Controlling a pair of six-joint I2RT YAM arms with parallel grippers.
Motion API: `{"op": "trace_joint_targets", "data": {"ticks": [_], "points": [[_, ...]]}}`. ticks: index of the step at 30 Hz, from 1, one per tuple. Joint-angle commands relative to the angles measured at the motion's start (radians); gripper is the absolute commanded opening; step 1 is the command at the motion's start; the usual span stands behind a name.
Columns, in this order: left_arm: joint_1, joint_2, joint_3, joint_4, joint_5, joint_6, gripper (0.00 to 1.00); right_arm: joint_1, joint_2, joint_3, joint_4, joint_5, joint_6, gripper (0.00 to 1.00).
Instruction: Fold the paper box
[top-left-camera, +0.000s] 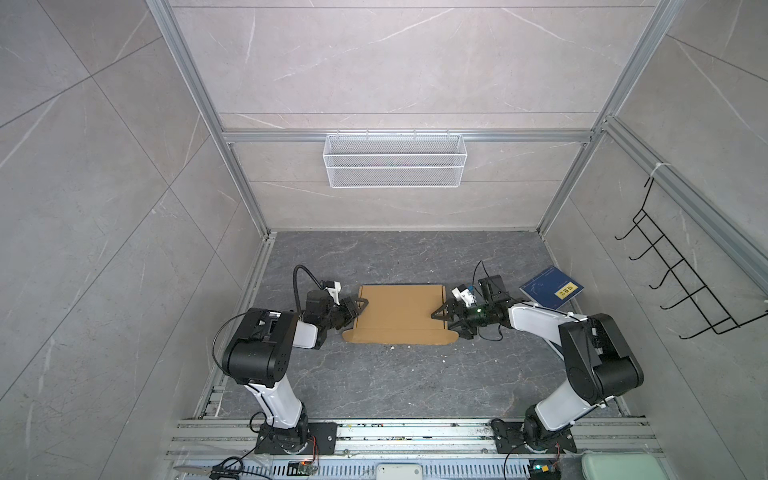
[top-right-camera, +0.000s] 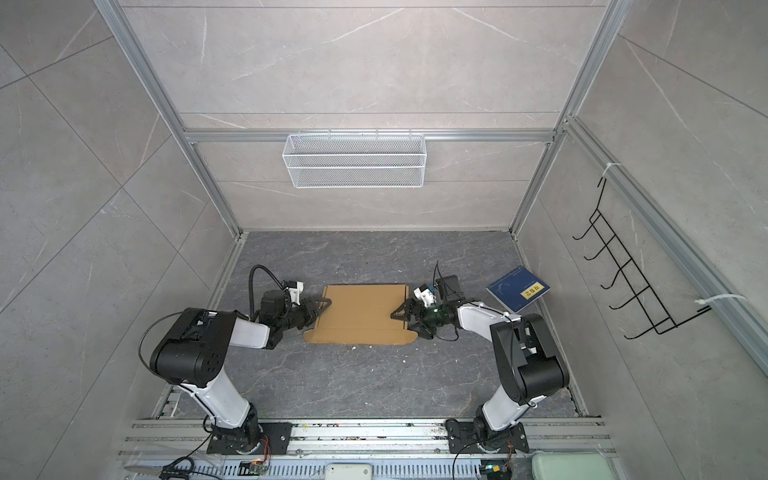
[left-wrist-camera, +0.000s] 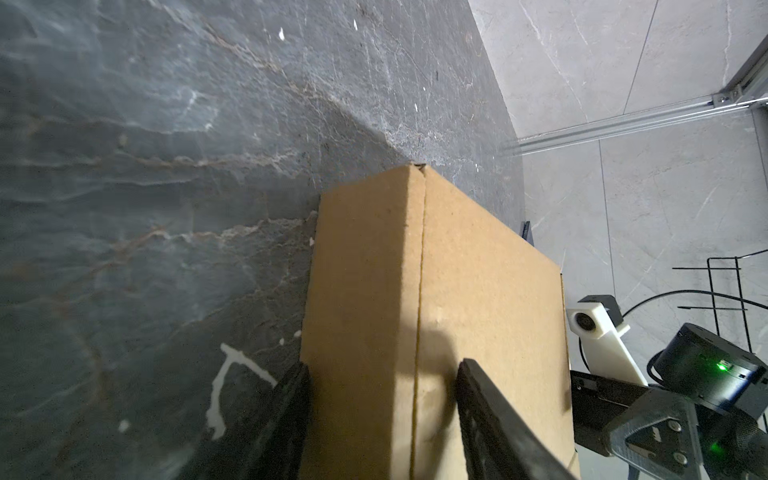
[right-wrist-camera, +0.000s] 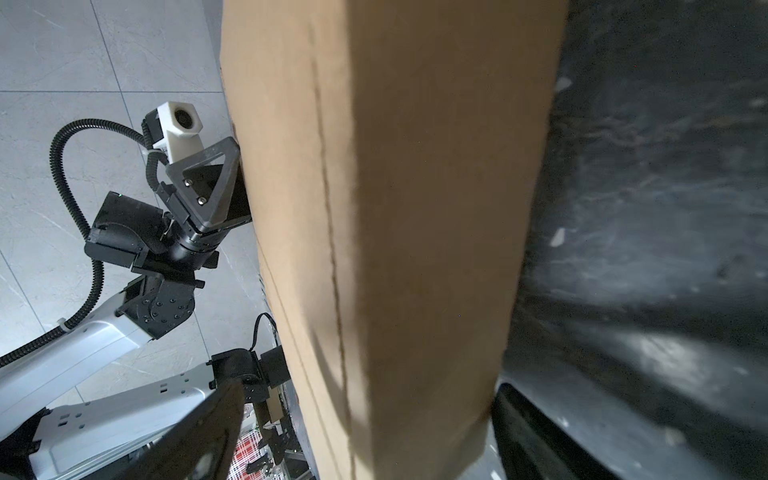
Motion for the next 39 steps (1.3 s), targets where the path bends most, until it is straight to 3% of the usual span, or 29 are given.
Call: {"op": "trace_joint_targets", "data": {"ticks": [1,12,17,27,39], "points": [[-0.012,0.043,-0.003,-0.083,0.020,0.011,0.56,-0.010,0.021,-0.016,0.037,-0.012,-0.011,0.95],[0.003,0.062,-0.033,-0.059,0.029,-0.002,0.49,-0.058,0.050,-0.036,-0.014,0.026,-0.057,0.95],[0.016,0.067,-0.047,-0.034,0.053,-0.017,0.45,-0.068,0.054,-0.034,-0.097,0.099,-0.125,0.96],[0.027,0.090,-0.066,-0.058,0.042,0.000,0.42,-0.029,0.067,-0.048,-0.103,0.205,-0.103,0.99],[0.083,0.097,-0.130,-0.095,-0.001,0.028,0.35,0.020,0.140,-0.068,-0.052,0.197,-0.070,0.99]]}}
